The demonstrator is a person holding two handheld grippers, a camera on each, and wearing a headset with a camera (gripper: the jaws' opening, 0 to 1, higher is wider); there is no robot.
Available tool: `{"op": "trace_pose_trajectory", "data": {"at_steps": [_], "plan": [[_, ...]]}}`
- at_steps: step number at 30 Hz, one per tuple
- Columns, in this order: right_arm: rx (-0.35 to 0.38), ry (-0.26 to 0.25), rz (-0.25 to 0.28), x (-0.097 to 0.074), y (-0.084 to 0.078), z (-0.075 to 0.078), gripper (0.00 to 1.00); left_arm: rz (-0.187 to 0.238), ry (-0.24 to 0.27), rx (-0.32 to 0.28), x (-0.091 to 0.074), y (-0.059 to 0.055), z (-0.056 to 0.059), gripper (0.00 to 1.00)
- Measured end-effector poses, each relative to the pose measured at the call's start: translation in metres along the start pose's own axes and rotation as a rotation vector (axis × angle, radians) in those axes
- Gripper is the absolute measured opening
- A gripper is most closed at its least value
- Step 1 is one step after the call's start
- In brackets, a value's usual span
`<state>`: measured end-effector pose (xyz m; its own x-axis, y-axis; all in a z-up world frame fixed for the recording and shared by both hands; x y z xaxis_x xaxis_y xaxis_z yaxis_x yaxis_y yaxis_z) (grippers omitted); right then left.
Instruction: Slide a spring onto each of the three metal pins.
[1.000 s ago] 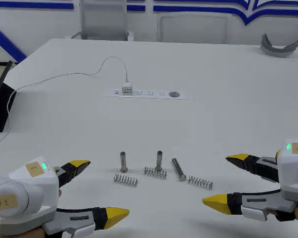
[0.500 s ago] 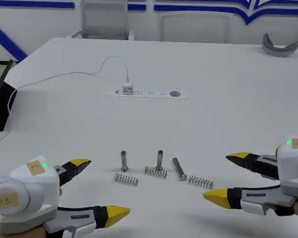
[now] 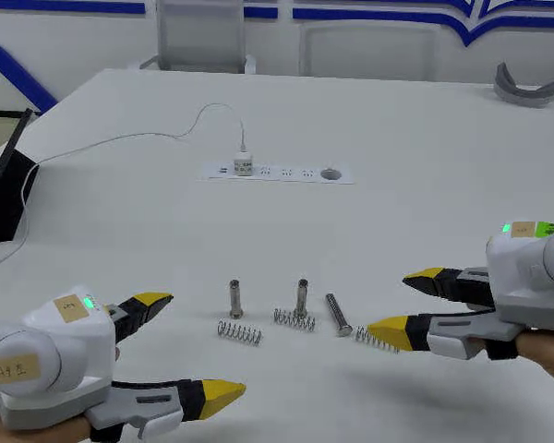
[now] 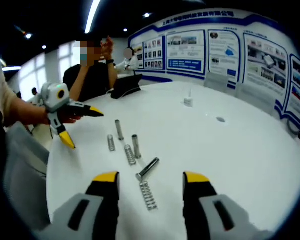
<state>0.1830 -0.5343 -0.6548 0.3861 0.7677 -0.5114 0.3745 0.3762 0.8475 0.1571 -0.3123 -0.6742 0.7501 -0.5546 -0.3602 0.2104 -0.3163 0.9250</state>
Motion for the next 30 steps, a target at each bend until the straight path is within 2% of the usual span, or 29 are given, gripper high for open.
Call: {"op": "trace_pose_trajectory", "data": {"at_steps": [15, 28, 30], "plan": [[0.070, -0.045, -0.085, 0.031, 0.005, 0.018, 0.37, -0.002, -0.002, 0.005, 0.000, 0.000, 0.000, 0.87], [0.133, -0.065, -0.159, 0.058, 0.001, 0.024, 0.25, -0.005, -0.003, 0.008, 0.001, 0.000, -0.001, 0.87], [0.145, -0.064, -0.158, 0.061, 0.001, 0.023, 0.25, -0.004, -0.002, 0.006, 0.002, 0.000, -0.001, 0.87]]}}
Point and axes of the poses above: the centre of the closed fingertips' face, and the gripper's own axes: x roughly forward along the fingers, z roughly to its right, y roughly out of its top, the point moved 3 cm from there along -x, roughly backward along the fingers, and after that the axes turned 14 degrees about y, right-handed, at the moved point
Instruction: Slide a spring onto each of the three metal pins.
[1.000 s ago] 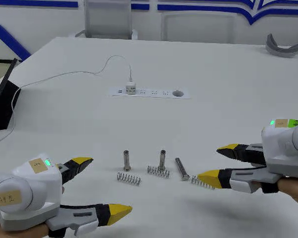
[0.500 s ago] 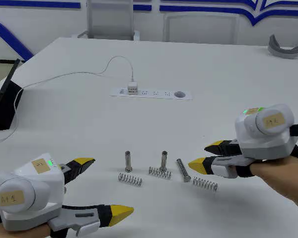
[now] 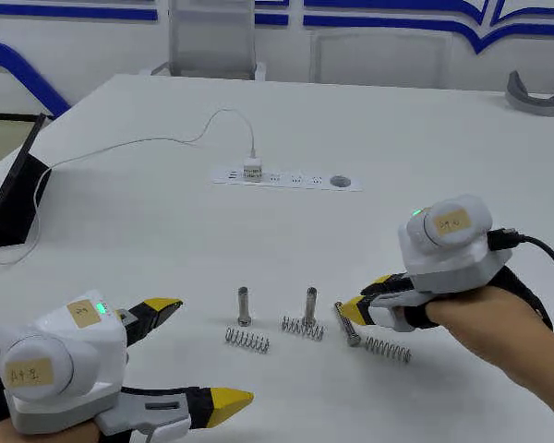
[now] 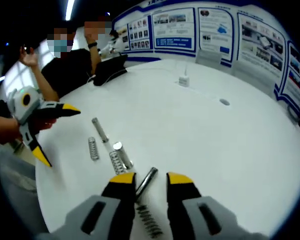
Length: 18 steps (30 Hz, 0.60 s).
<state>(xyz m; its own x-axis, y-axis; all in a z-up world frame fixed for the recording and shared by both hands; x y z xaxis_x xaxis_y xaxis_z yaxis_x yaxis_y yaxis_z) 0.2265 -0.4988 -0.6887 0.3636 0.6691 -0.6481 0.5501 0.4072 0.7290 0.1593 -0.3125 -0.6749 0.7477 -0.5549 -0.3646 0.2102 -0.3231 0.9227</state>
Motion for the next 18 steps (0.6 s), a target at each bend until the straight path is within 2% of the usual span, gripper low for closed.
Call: {"op": "trace_pose_trajectory", "data": {"at_steps": [10, 18], "plan": [[0.042, -0.020, -0.053, 0.017, -0.005, 0.004, 0.19, -0.004, -0.006, 0.000, 0.004, -0.002, 0.002, 0.86], [0.081, -0.046, -0.076, 0.021, -0.008, 0.009, 0.17, -0.002, -0.003, -0.002, 0.004, -0.002, 0.001, 0.86]]}}
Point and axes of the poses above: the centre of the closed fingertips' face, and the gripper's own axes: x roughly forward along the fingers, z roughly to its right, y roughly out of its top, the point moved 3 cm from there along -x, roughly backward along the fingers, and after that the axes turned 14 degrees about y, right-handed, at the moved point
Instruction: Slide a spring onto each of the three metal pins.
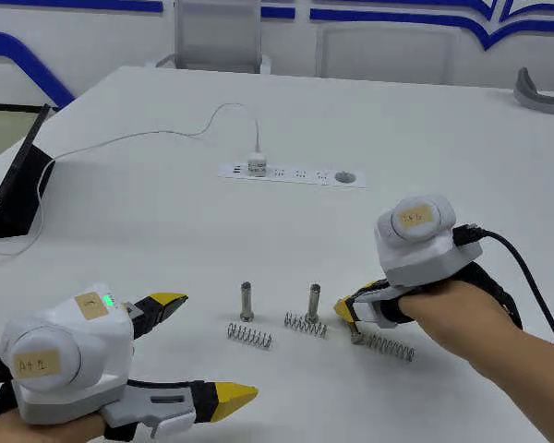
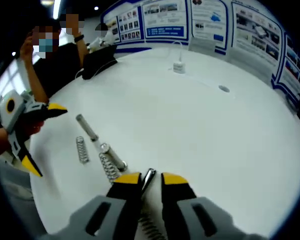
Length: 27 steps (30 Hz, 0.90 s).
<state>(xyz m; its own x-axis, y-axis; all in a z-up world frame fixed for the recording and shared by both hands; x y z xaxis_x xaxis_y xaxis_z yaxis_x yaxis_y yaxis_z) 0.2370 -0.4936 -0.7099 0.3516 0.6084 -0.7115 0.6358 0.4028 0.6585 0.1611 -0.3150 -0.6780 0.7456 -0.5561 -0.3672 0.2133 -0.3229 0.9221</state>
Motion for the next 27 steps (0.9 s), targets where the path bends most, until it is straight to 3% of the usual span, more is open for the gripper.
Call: {"op": "trace_pose_trajectory", "data": {"at_steps": [14, 27], "plan": [[0.030, 0.004, -0.027, 0.0076, 0.0002, -0.0018, 0.13, 0.001, 0.005, -0.006, -0.0018, -0.0016, -0.0017, 0.86], [-0.046, 0.011, -0.078, 0.0093, 0.0013, -0.0035, 0.10, -0.001, 0.007, -0.007, -0.0025, -0.0022, -0.0027, 0.86]]}}
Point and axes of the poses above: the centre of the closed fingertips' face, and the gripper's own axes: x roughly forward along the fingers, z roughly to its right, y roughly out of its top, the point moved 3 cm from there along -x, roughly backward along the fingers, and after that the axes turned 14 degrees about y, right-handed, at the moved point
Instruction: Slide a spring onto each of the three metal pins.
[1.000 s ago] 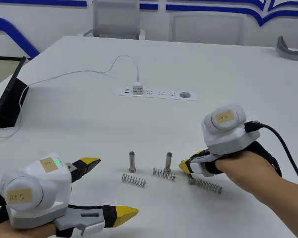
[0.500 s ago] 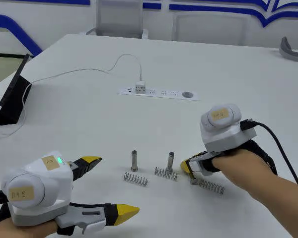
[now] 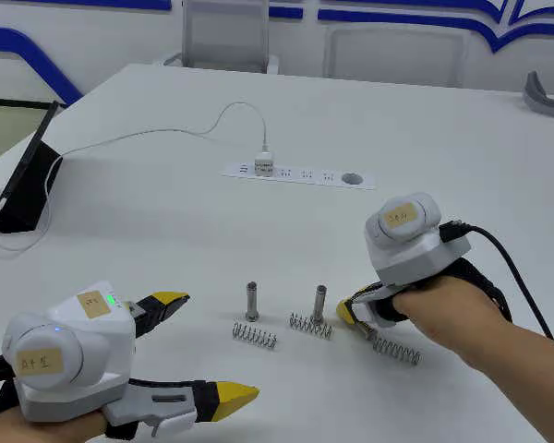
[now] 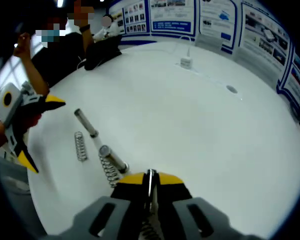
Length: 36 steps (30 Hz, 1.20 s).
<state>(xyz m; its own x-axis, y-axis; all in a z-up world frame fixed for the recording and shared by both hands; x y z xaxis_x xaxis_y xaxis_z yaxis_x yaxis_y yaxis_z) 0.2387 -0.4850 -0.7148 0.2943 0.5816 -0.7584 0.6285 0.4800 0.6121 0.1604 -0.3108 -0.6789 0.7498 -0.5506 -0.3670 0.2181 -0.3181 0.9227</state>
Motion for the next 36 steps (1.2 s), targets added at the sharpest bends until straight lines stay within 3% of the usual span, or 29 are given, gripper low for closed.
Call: {"op": "trace_pose_trajectory", "data": {"at_steps": [4, 13, 21, 29, 36], "plan": [[-0.015, 0.007, -0.024, 0.0004, 0.0007, 0.0006, 0.10, -0.002, 0.000, 0.003, -0.0006, 0.0001, -0.0001, 0.86], [-0.037, 0.021, -0.141, 0.0029, 0.0045, 0.0011, 0.10, 0.000, 0.000, 0.004, -0.0006, 0.0009, 0.0004, 0.86], [-0.079, 0.009, -0.214, 0.0045, 0.0051, -0.0007, 0.10, -0.003, 0.000, 0.005, -0.0009, 0.0001, 0.0006, 0.86], [-0.094, 0.007, -0.220, 0.0045, 0.0039, -0.0015, 0.09, -0.005, -0.003, 0.007, 0.0000, 0.0005, 0.0009, 0.86], [-0.069, -0.002, -0.125, -0.0016, 0.0035, 0.0044, 0.09, 0.000, -0.001, 0.009, -0.0005, 0.0017, 0.0015, 0.86]]}}
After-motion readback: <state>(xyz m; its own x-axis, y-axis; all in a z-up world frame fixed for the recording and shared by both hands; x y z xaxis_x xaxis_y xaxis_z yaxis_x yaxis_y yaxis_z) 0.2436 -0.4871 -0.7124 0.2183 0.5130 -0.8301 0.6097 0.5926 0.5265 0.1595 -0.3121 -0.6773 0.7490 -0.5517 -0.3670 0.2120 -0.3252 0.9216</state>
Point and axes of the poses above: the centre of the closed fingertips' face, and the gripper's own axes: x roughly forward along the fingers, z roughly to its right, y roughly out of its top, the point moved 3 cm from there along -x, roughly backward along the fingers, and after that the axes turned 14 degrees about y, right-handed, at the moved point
